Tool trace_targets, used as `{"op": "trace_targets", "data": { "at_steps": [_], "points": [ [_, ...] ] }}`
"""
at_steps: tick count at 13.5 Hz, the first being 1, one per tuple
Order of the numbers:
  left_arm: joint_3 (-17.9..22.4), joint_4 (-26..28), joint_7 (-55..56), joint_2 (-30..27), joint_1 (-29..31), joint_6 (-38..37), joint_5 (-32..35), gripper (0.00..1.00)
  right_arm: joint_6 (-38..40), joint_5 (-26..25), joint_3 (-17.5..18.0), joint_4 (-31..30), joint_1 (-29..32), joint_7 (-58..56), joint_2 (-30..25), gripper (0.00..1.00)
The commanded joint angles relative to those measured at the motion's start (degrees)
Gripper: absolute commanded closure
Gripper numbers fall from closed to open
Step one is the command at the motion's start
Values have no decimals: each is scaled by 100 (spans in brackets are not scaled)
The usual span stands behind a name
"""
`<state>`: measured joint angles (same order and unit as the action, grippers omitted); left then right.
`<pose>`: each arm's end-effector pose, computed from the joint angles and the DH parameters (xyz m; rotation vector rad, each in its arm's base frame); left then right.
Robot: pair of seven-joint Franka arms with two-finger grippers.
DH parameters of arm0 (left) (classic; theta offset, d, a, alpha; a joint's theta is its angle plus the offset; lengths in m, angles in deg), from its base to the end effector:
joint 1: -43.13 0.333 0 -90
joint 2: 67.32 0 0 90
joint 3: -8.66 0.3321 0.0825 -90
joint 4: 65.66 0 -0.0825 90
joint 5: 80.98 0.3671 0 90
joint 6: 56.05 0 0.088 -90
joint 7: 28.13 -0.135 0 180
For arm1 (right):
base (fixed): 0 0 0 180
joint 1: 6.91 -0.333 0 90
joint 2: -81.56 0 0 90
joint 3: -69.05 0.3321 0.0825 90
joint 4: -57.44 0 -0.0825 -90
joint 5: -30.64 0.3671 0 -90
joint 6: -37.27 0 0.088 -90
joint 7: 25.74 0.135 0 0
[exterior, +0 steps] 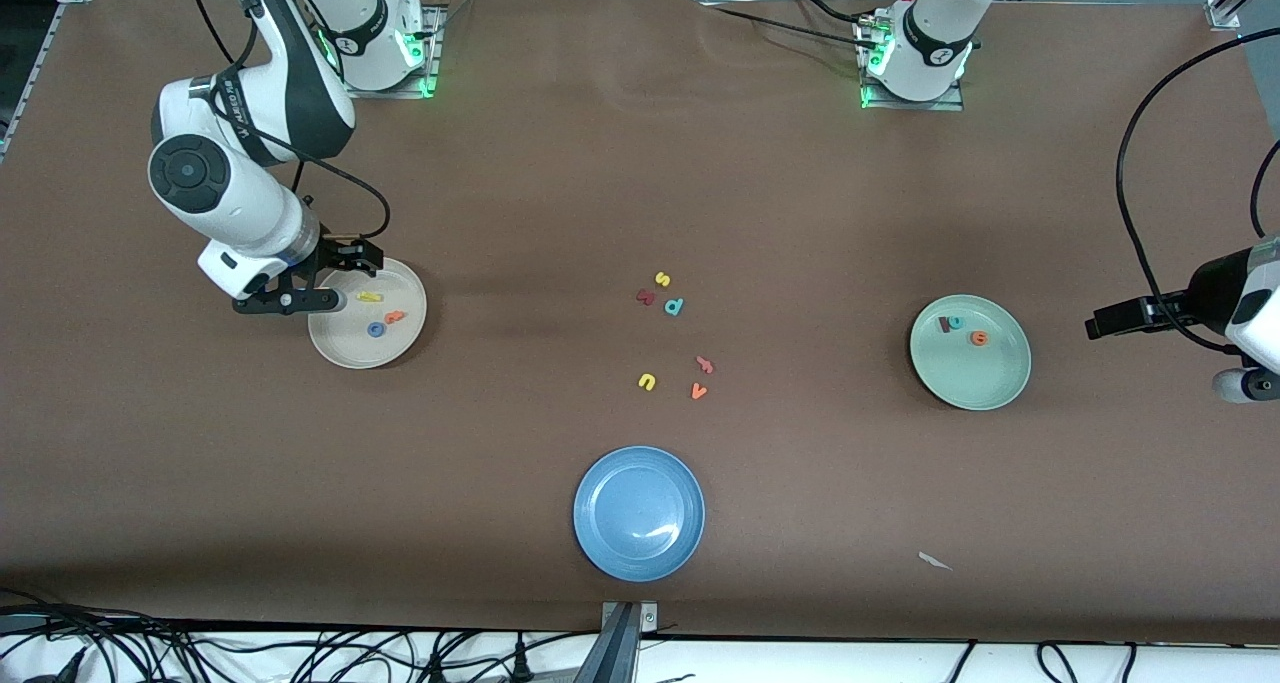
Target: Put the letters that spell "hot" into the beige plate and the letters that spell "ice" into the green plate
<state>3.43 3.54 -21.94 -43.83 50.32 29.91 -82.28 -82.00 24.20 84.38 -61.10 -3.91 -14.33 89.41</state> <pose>0.6492 0.0309 0.5265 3.0728 0.2268 -0.1818 0.5320 0.1055 0.3571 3.0538 0.1171 -0.1587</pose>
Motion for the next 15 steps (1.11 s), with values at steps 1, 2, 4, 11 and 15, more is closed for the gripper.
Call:
{"op": "trace_targets", "data": {
  "at_steps": [1, 2, 4, 11, 15],
  "points": [
    [66, 208, -154, -187, -34, 35, -80, 3, 647, 125, 102, 487, 17, 89, -161, 0],
    [66, 208, -154, -187, -34, 35, -80, 3, 1033, 143, 102, 812, 0, 81, -153, 0],
    [66, 208, -154, -187, -34, 35, -80, 3, 1579, 536, 67, 1279, -9, 63, -179, 0],
    [66, 208, -154, -187, -34, 35, -80, 3, 2785, 828, -1425, 2370, -756, -655, -364, 0],
    [66, 208, -154, -187, -34, 35, -80, 3, 2900, 776, -1585, 2423, -748, -763, -311, 0]
  ]
}}
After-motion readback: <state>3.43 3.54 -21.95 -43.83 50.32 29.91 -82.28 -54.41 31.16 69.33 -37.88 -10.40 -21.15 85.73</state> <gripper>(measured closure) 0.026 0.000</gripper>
